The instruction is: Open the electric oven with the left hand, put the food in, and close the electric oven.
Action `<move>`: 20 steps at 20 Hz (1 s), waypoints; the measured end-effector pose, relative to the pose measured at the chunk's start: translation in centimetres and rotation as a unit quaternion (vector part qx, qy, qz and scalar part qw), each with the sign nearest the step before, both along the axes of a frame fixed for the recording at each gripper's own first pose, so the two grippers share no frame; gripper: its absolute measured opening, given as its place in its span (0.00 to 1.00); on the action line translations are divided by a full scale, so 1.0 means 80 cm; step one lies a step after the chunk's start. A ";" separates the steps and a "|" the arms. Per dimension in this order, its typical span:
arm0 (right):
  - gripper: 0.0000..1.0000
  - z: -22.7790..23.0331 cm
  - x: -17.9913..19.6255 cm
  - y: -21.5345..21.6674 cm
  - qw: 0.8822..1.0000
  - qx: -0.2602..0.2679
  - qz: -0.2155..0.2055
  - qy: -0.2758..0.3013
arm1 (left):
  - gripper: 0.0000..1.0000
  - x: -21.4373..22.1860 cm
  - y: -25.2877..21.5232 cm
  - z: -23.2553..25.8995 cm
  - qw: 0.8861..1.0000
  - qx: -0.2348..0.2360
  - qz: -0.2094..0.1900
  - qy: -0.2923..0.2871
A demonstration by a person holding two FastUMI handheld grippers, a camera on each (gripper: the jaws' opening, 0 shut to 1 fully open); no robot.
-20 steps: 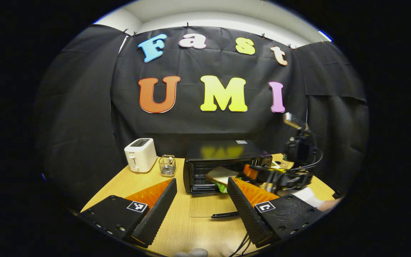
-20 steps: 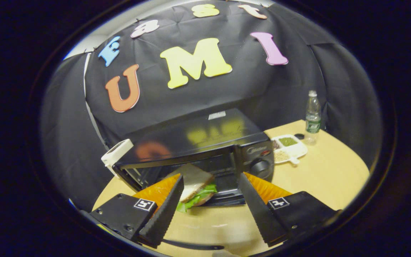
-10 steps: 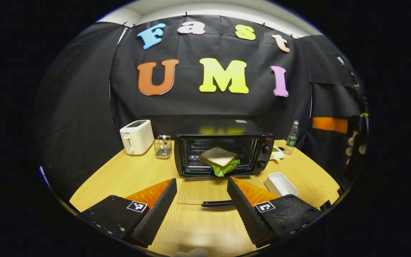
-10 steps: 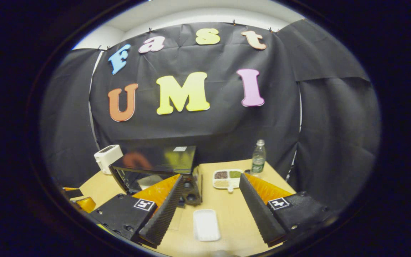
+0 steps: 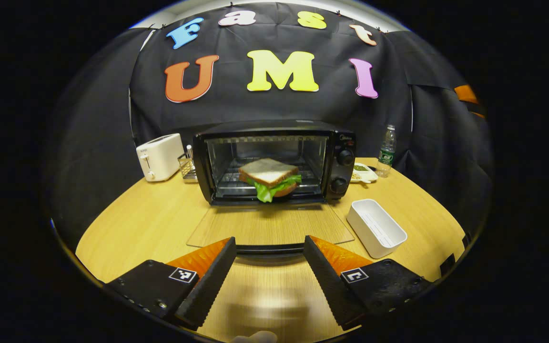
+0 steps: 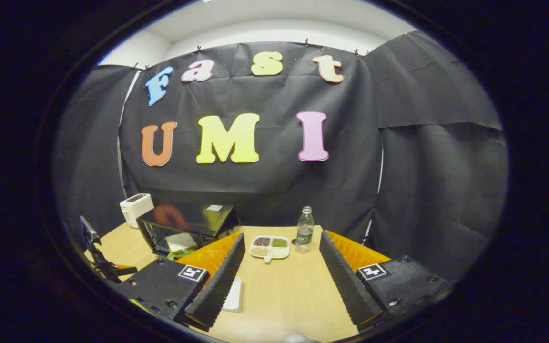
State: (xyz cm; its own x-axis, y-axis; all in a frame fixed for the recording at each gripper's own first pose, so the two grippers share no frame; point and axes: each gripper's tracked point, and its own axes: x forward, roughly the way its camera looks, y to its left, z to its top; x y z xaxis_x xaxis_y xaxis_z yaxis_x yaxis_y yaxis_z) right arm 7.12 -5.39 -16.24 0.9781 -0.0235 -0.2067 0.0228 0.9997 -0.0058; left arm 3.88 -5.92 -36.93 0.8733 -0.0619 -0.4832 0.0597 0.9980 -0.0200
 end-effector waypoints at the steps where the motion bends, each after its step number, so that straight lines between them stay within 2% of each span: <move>1: 1.00 0.001 -0.005 -0.010 1.000 -0.006 -0.003 0.001 | 0.94 0.000 -0.002 -0.007 1.000 -0.001 0.001 0.006; 2: 1.00 0.002 -0.009 -0.018 1.000 -0.010 -0.004 0.002 | 0.94 0.000 -0.002 -0.015 1.000 0.001 0.002 0.011; 3: 0.90 0.002 -0.011 -0.023 1.000 -0.013 -0.005 0.003 | 0.94 0.000 -0.004 -0.024 1.000 0.001 0.003 0.018; 8: 0.90 -0.013 -0.019 -0.036 1.000 -0.012 -0.007 0.020 | 0.94 0.005 -0.004 -0.058 0.999 0.014 0.009 0.035; 20: 0.90 -0.046 -0.014 -0.040 0.999 0.008 -0.014 0.051 | 0.93 0.018 -0.007 -0.069 0.999 0.011 0.005 0.041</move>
State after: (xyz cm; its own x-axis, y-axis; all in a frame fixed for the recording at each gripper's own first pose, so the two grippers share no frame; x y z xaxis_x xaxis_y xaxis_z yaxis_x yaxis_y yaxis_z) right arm 5.96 -8.63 -19.92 0.9510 -0.0463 -0.3057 0.0505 0.9987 0.0057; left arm 5.29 -6.45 -42.48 0.8315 -0.0417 -0.5539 0.0490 0.9988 -0.0016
